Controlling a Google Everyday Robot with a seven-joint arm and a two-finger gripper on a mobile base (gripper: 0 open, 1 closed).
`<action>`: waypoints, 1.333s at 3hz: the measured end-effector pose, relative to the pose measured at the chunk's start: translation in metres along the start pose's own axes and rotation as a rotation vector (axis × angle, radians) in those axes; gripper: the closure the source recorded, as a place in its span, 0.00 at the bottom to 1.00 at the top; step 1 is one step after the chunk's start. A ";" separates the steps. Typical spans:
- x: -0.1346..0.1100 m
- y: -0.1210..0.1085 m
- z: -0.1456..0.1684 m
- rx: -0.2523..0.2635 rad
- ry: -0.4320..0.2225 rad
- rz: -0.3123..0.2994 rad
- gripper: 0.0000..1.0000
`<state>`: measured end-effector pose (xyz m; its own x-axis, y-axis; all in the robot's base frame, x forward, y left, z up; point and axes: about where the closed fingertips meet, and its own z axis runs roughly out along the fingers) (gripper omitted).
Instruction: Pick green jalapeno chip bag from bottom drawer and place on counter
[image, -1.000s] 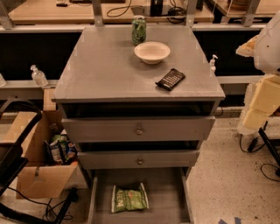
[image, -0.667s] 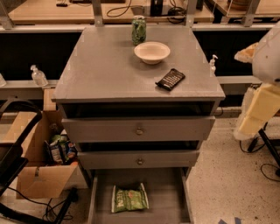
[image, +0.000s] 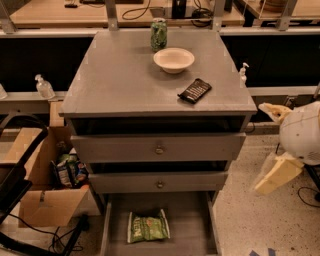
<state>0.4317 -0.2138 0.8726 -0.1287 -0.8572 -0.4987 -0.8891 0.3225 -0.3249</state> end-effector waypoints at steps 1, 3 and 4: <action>0.019 0.012 0.042 0.043 -0.127 0.033 0.00; 0.019 0.004 0.044 0.093 -0.150 -0.016 0.00; 0.025 0.015 0.065 0.063 -0.144 0.003 0.00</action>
Offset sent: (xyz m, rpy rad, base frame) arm 0.0045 0.0041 -0.0460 0.1186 -0.0613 -0.0069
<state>0.4436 -0.2046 0.8034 -0.0630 -0.7908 -0.6088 -0.8587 0.3538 -0.3707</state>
